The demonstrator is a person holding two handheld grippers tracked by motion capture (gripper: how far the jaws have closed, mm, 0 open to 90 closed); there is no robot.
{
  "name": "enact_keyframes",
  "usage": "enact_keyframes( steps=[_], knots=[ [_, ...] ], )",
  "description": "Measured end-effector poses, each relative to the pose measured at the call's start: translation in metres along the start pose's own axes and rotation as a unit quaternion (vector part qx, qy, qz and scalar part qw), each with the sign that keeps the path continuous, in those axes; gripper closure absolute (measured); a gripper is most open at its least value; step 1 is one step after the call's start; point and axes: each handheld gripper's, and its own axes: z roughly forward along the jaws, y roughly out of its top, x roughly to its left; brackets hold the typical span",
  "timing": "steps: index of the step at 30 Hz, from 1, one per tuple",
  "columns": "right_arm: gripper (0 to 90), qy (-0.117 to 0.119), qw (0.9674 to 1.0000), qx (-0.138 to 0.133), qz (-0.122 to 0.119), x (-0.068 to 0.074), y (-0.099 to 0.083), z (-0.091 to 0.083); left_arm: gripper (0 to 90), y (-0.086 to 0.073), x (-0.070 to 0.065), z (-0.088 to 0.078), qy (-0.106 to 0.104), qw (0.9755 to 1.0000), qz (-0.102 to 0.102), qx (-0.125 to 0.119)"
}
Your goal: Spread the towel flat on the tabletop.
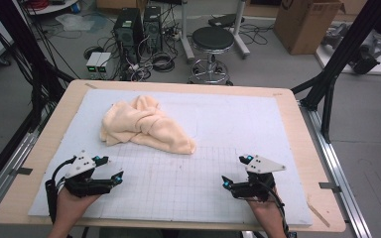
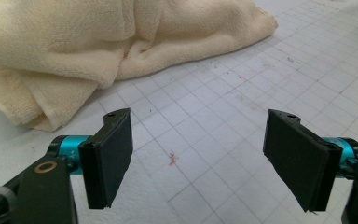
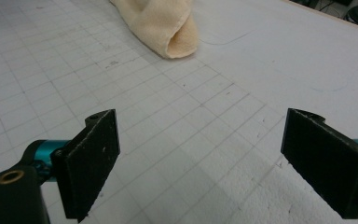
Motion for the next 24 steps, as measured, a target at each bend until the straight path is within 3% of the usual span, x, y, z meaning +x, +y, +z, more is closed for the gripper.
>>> enact_keyframes(
  steps=[24],
  knots=[
    [10.8,0.013,0.9999,-0.006,-0.001,0.0026,0.0023,0.0042,24.7,-0.0028,0.0030,-0.0046,0.007,0.9999,-0.005,-0.007]
  ],
)
